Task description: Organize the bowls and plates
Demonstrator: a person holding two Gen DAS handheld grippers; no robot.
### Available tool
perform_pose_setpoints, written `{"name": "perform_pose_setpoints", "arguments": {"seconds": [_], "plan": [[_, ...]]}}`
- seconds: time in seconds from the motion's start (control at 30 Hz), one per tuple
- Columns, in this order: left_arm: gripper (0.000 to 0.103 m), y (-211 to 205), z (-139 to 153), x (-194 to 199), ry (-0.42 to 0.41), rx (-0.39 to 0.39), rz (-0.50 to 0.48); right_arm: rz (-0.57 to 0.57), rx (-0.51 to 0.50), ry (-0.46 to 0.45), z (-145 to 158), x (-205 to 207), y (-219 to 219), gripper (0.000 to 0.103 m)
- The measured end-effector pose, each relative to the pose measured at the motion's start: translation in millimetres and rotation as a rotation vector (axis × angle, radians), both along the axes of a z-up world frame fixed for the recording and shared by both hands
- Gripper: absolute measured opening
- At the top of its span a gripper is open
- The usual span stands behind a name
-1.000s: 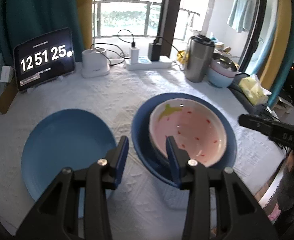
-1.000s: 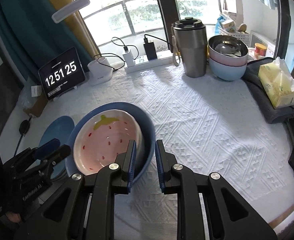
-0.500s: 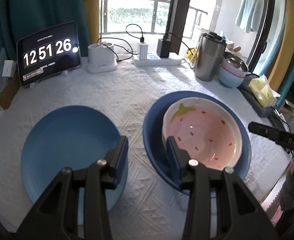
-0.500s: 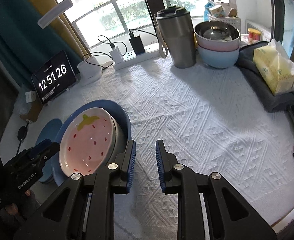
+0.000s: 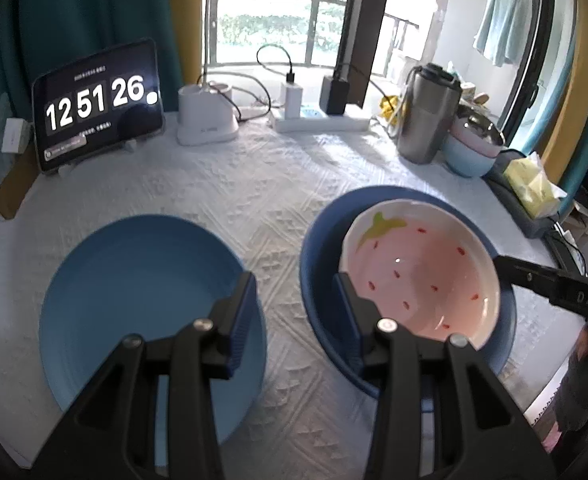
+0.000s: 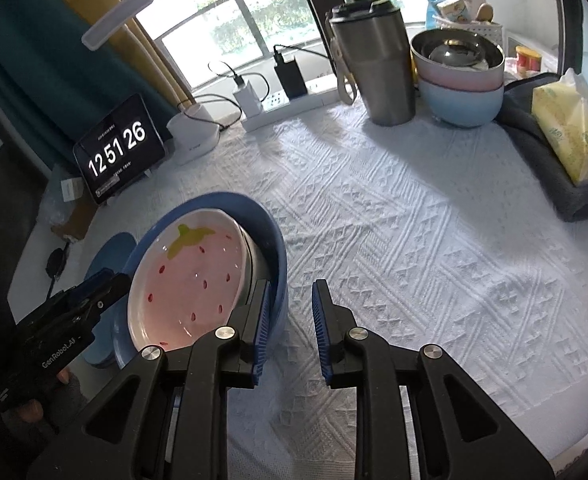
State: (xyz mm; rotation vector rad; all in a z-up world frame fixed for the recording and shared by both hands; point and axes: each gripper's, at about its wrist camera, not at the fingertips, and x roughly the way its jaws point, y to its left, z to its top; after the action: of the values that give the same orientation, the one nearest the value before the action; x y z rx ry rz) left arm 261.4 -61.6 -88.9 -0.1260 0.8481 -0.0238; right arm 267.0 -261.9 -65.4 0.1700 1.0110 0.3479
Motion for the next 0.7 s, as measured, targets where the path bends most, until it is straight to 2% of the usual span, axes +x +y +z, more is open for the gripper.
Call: {"name": "perform_pose_setpoints", "arguments": {"seconds": [0.07, 0.17, 0.43, 0.57, 0.7], "plan": [[0.041, 1.0, -5.1, 2.8, 0.022, -0.002, 0.004, 0.001, -0.004, 0.011, -3.9, 1.3, 1.0, 0.030], [0.042, 1.7, -9.5, 4.3, 0.033, -0.005, 0.006, 0.002, 0.001, 0.020, -7.1, 3.1, 0.5, 0.031], [0.042, -3.3, -9.1, 6.9, 0.042, 0.049, -0.027, 0.000, -0.022, 0.030, -9.4, 7.3, 3.8, 0.032], [0.042, -3.1, -9.8, 7.8, 0.038, 0.054, -0.023, -0.026, -0.101, 0.030, -10.4, 7.1, 12.1, 0.040], [0.044, -3.2, -11.1, 7.1, 0.025, 0.064, -0.009, -0.064, -0.162, 0.023, -13.9, 5.4, 20.3, 0.042]]}}
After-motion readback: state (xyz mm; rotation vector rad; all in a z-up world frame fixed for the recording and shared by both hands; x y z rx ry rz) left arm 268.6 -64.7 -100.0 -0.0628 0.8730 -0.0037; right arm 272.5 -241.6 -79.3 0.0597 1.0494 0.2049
